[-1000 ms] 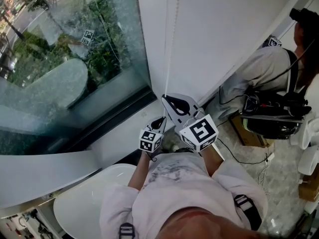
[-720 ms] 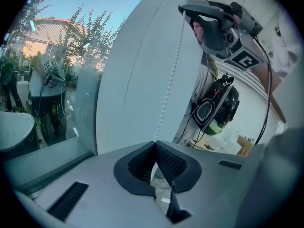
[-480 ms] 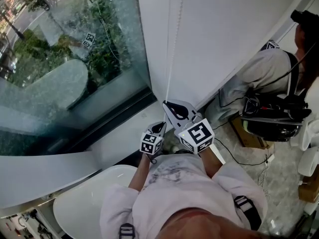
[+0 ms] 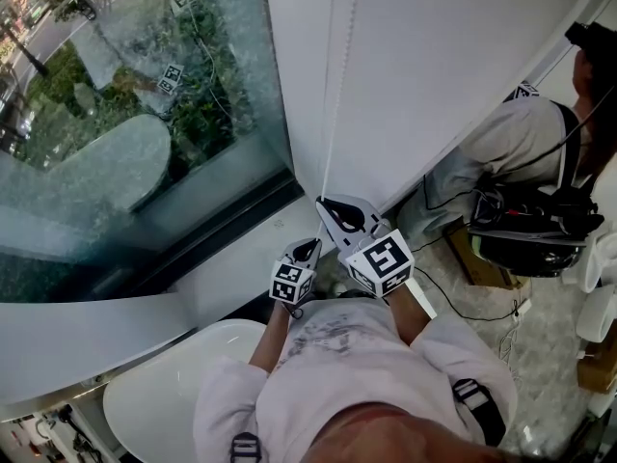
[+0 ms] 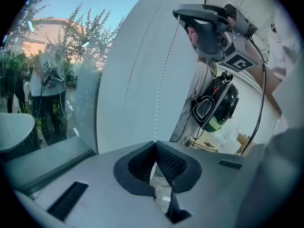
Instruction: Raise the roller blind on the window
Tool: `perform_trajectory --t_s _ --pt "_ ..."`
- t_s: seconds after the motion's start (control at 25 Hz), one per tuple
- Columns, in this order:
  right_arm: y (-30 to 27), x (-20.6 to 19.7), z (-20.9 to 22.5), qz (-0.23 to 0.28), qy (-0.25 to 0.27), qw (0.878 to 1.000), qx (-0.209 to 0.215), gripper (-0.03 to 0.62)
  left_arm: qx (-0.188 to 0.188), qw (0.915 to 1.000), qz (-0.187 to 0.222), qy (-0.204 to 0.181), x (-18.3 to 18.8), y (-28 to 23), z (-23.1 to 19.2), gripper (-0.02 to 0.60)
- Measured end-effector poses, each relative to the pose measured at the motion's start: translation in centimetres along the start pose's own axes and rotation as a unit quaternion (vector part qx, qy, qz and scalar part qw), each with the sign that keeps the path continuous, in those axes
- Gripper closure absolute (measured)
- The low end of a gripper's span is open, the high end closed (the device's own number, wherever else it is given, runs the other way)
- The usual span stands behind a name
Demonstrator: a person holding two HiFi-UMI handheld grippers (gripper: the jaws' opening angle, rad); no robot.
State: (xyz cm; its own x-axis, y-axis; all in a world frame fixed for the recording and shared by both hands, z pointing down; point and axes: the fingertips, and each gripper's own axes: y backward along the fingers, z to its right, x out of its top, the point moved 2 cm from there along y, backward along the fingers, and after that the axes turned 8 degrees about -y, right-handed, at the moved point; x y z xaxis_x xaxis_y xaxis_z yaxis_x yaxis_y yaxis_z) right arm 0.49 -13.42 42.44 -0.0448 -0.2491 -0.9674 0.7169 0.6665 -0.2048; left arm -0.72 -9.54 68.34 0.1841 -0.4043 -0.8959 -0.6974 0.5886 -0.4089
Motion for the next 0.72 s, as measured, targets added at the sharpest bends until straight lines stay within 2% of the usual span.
perform_trajectory --t_s 0.24,0.32,0.52,0.72 --pt "-0.4 0.0 0.7 -0.001 0.010 1.000 0.006 0.533 0.005 0.9989 0.046 -0.008 3.2 1.9 -0.3 0.569" --pt "-0.7 0.0 0.9 -0.001 0.011 1.000 0.007 0.533 0.005 0.9979 0.064 -0.008 5.2 3.1 -0.5 0.537" --pt "-1.0 -0.1 1.2 0.000 0.014 1.000 0.008 0.533 0.003 0.9929 0.116 -0.026 11.7 6.5 -0.9 0.528" --pt "-1.2 -0.1 1.3 0.005 0.009 1.000 0.009 0.533 -0.009 0.9827 0.174 -0.062 19.2 9.9 -0.7 0.526"
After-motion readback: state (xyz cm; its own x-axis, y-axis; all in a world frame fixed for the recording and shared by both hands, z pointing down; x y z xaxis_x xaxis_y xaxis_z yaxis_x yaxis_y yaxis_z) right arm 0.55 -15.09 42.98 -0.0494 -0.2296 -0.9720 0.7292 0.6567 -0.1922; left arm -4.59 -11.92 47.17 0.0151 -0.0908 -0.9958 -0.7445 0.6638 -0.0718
